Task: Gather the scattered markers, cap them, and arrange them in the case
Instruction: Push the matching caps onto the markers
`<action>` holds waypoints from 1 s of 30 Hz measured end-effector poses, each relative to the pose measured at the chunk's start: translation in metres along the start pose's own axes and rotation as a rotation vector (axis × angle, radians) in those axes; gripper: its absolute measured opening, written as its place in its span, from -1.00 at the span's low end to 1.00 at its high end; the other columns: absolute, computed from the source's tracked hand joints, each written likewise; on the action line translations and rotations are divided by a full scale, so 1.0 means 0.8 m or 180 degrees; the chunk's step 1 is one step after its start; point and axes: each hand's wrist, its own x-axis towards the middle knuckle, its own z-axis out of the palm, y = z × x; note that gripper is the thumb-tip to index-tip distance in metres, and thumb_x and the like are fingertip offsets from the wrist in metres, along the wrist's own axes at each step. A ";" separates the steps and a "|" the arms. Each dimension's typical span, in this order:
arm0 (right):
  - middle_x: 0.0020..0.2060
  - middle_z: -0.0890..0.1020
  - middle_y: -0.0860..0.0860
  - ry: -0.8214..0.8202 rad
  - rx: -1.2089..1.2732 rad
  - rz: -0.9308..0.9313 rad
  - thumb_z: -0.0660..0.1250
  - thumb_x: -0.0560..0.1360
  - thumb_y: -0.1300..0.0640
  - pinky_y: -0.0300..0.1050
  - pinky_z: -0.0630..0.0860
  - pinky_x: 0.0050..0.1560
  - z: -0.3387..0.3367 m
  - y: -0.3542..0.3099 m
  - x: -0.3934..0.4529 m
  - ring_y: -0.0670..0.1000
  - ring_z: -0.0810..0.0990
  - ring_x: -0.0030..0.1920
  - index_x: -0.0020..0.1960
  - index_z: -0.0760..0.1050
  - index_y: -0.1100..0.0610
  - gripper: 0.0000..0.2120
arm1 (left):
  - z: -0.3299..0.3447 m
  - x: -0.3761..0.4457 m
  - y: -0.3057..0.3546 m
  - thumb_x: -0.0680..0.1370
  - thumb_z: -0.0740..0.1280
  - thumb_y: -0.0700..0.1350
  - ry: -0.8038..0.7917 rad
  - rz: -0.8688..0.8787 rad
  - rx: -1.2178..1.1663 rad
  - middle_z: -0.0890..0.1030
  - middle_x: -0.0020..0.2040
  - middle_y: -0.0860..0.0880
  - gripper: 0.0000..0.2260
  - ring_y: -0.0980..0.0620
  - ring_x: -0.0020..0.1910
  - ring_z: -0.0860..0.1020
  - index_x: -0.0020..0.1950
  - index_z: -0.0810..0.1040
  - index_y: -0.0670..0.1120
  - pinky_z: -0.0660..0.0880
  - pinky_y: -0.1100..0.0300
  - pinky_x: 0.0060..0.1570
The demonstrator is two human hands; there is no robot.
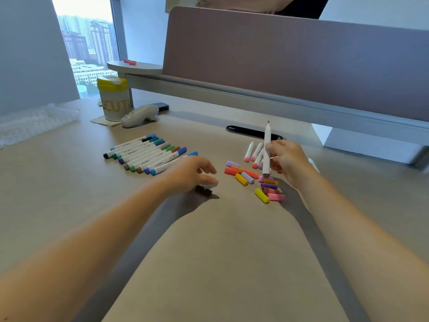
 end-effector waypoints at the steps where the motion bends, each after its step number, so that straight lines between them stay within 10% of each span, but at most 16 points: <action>1: -0.27 0.51 0.07 -0.0022 -0.0096 -0.0063 0.14 0.57 0.22 -0.22 0.46 -0.30 -0.001 0.002 -0.005 0.03 0.52 -0.28 -0.02 0.43 0.18 -0.90 | 0.000 -0.004 -0.001 0.48 0.35 0.00 -0.0079 -0.0019 -0.0022 0.52 0.20 0.01 -0.68 0.13 0.06 0.41 0.20 0.51 -0.03 0.34 0.28 0.04; 12: -0.09 0.56 0.11 -0.0412 -0.0688 -0.0590 0.34 0.47 0.19 -0.21 0.47 -0.24 0.018 0.013 -0.039 0.05 0.53 -0.10 0.04 0.47 0.25 -0.81 | 0.014 -0.022 -0.001 0.52 0.31 -0.07 0.0272 -0.0026 0.0444 0.54 0.13 -0.04 -0.78 0.07 0.05 0.45 0.13 0.56 -0.09 0.34 0.29 -0.04; 30: -0.31 0.52 -0.18 -0.0082 -0.1400 -0.1548 0.41 0.42 0.09 0.01 0.52 -0.06 0.036 0.028 -0.056 -0.19 0.46 -0.31 -0.01 0.62 0.08 -0.83 | 0.008 -0.009 0.001 0.51 0.32 -0.18 0.1410 -0.0752 -0.2817 0.55 -0.24 -0.05 -0.93 0.11 -0.33 0.50 -0.12 0.46 -0.16 0.42 0.37 -0.35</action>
